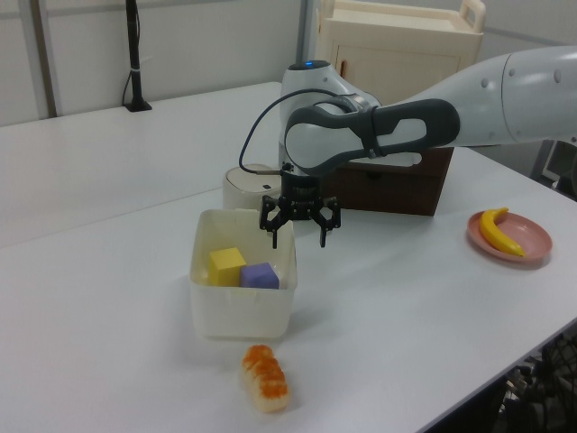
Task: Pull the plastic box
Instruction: 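Pull the gripped box across the table toward the white canister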
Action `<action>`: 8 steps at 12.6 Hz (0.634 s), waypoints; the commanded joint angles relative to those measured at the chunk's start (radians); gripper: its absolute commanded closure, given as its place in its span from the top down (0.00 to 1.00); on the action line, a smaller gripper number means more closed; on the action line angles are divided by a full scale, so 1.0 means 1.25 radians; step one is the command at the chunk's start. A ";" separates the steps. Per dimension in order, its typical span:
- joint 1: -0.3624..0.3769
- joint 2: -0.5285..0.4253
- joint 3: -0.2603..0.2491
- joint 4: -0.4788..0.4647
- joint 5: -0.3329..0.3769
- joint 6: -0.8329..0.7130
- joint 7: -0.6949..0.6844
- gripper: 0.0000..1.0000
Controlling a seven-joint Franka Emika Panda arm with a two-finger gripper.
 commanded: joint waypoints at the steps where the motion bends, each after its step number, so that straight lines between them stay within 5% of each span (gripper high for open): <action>1: -0.006 -0.026 -0.008 -0.019 -0.005 -0.023 -0.033 1.00; 8: -0.044 -0.032 -0.008 -0.019 -0.003 -0.073 -0.047 1.00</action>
